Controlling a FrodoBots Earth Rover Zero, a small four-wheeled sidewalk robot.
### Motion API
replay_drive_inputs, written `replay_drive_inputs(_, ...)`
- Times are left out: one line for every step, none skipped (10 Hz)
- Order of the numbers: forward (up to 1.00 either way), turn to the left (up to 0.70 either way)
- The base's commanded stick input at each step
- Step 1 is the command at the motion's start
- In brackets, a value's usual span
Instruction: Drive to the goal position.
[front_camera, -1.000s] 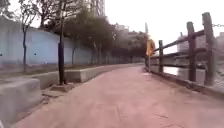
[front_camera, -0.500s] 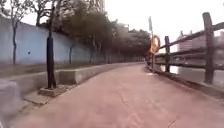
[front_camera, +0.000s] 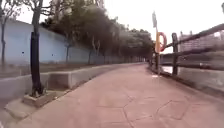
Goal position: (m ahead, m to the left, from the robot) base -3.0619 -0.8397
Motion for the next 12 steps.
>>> replay_drive_inputs(1.0,0.0)
replay_drive_inputs(1.0,-0.06)
replay_drive_inputs(1.0,-0.31)
replay_drive_inputs(1.0,-0.08)
replay_drive_inputs(1.0,0.0)
replay_drive_inputs(1.0,0.0)
replay_drive_inputs(1.0,0.0)
replay_drive_inputs(1.0,0.0)
replay_drive_inputs(1.0,0.0)
replay_drive_inputs(1.0,0.0)
replay_drive_inputs(1.0,0.0)
replay_drive_inputs(0.85,0.0)
